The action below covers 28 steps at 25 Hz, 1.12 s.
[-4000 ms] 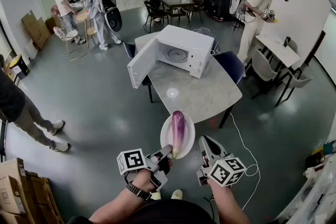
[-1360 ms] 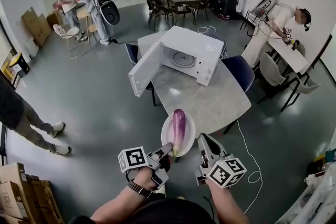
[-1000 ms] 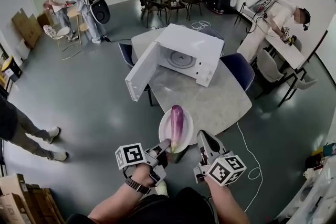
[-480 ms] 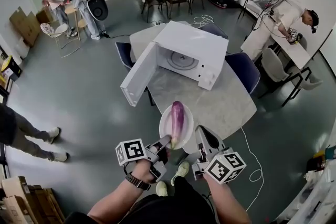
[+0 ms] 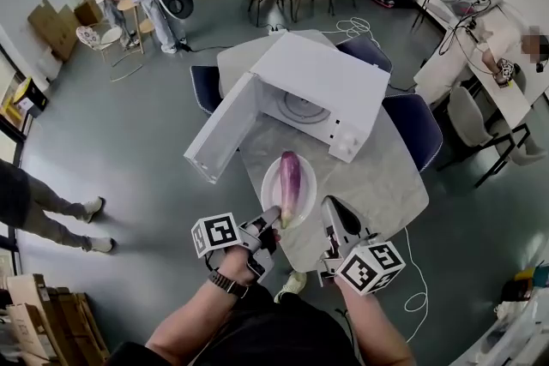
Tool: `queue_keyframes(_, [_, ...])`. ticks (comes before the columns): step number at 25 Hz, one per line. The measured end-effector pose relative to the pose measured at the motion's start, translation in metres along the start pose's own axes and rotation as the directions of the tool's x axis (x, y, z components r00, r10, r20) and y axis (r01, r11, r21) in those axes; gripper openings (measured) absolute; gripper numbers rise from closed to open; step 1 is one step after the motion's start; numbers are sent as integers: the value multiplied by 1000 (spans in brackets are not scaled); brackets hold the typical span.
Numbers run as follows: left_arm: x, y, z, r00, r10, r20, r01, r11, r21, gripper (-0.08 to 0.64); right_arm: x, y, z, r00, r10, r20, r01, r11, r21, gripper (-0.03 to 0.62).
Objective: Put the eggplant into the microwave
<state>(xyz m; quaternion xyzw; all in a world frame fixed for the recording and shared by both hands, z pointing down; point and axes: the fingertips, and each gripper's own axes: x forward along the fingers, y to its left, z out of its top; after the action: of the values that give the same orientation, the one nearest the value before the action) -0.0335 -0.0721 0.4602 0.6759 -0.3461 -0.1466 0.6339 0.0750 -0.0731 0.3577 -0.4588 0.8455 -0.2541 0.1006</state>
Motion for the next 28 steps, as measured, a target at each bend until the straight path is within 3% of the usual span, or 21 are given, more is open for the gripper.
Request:
queue_keyframes(6, [45,10,34,1000,18,16,-18,1000,-21,23,40,-29,9,1000,15,-16,-15,1000,10,2])
queue_keyframes(16, [101,55,100,999,33,-27,-34,999,-26,23,111,-76,4,998,-57,5,57,998,13,2])
queue_keyframes(23, [140,89,142,999,30,-37,-30,999,-22,23,164,-96,-9,995,-83,51,87,992,-95,2])
queue_keyframes(28, [179,113,153,999,25,-39,-27,999,-43,23,193,-130,-31,993,-108,56,113,988,-103,2])
